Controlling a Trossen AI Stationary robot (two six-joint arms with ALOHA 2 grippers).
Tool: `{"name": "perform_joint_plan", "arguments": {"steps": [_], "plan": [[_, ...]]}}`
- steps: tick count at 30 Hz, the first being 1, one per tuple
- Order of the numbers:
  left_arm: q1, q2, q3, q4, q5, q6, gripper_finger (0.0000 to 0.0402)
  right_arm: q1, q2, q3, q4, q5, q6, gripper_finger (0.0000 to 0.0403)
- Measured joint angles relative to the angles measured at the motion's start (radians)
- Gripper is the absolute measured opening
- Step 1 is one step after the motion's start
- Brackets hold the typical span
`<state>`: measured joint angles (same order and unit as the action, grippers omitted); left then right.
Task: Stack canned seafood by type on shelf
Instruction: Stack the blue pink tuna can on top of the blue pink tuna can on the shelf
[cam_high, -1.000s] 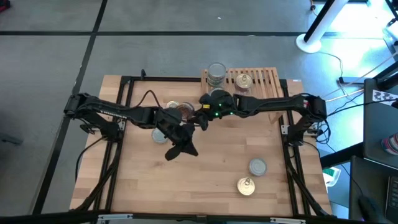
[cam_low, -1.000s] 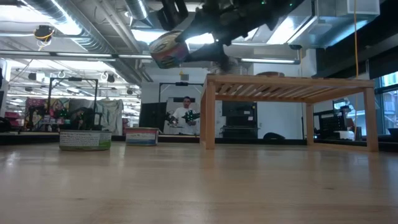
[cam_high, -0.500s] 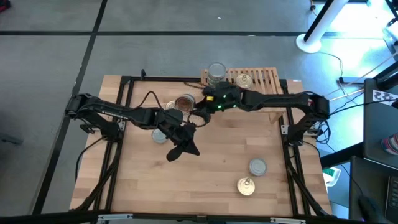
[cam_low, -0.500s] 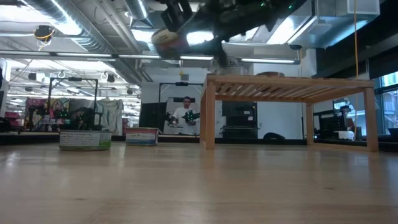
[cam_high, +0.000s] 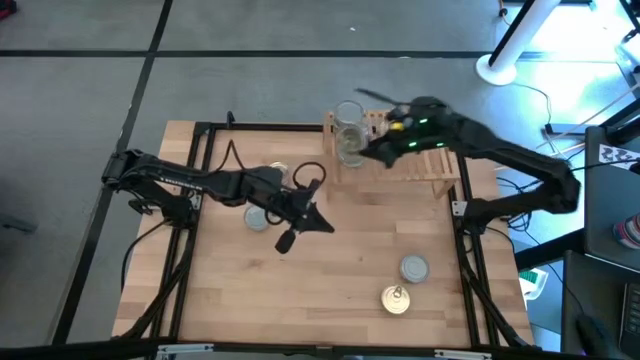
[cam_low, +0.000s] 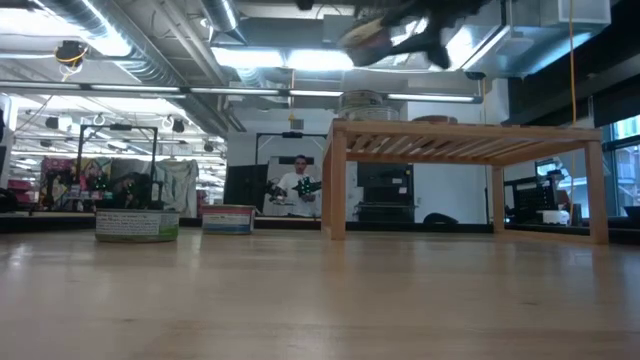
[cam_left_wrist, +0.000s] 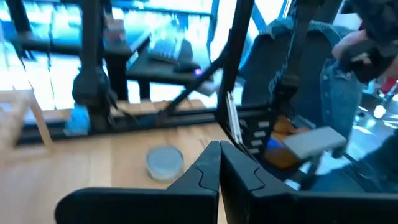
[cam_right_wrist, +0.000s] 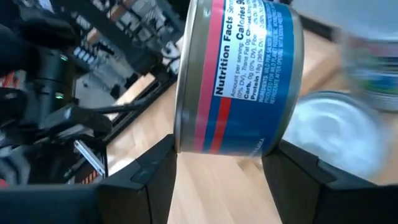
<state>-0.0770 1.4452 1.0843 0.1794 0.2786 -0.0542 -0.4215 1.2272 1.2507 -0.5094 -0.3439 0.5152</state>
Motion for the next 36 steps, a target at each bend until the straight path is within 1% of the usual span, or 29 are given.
{"name": "perform_joint_plan", "arguments": {"steps": [4, 9, 11, 13, 16, 20, 22, 24, 27, 30, 33, 36], "plan": [[0.033, 0.0, 0.0, 0.063, -0.03, 0.027, 0.0, -0.077, -0.11, 0.0, -0.136, -0.016, 0.0, 0.0209], [0.091, 0.007, 0.001, 0.119, -0.035, 0.037, 0.0, -0.185, -0.195, 0.0, -0.247, -0.017, -0.001, 0.0209], [0.113, 0.018, 0.001, 0.127, -0.038, 0.038, 0.0, -0.235, -0.203, 0.0, -0.261, -0.023, -0.004, 0.0209], [0.131, 0.03, 0.001, 0.154, -0.038, 0.044, 0.0, -0.29, -0.198, 0.0, -0.275, -0.052, -0.022, 0.0209], [0.146, 0.065, 0.001, 0.229, -0.039, 0.071, 0.0, -0.377, -0.178, 0.0, -0.288, -0.114, -0.033, 0.0209], [0.164, 0.113, 0.005, 0.31, -0.063, 0.107, 0.0, -0.462, -0.136, -0.002, -0.261, -0.237, -0.049, 0.0209], [0.175, 0.135, 0.032, 0.32, -0.1, 0.153, 0.0, -0.5, -0.116, -0.002, -0.25, -0.316, -0.05, 0.0209], [0.186, 0.163, 0.075, 0.33, -0.13, 0.218, 0.0, -0.544, -0.091, -0.002, -0.282, -0.369, -0.052, 0.0209], [0.201, 0.22, 0.16, 0.329, -0.144, 0.342, 0.0, -0.615, -0.052, -0.002, -0.37, -0.382, -0.072, 0.0209], [0.217, 0.281, 0.246, 0.328, -0.149, 0.453, 0.0, -0.663, -0.023, -0.002, -0.376, -0.438, -0.1, 0.0209], [0.244, 0.341, 0.323, 0.327, -0.162, 0.534, 0.0, -0.685, -0.005, -0.002, -0.355, -0.503, -0.097, 0.0209], [0.276, 0.402, 0.389, 0.327, -0.172, 0.568, 0.0, -0.686, 0.013, -0.002, -0.359, -0.517, -0.094, 0.0209]]}}
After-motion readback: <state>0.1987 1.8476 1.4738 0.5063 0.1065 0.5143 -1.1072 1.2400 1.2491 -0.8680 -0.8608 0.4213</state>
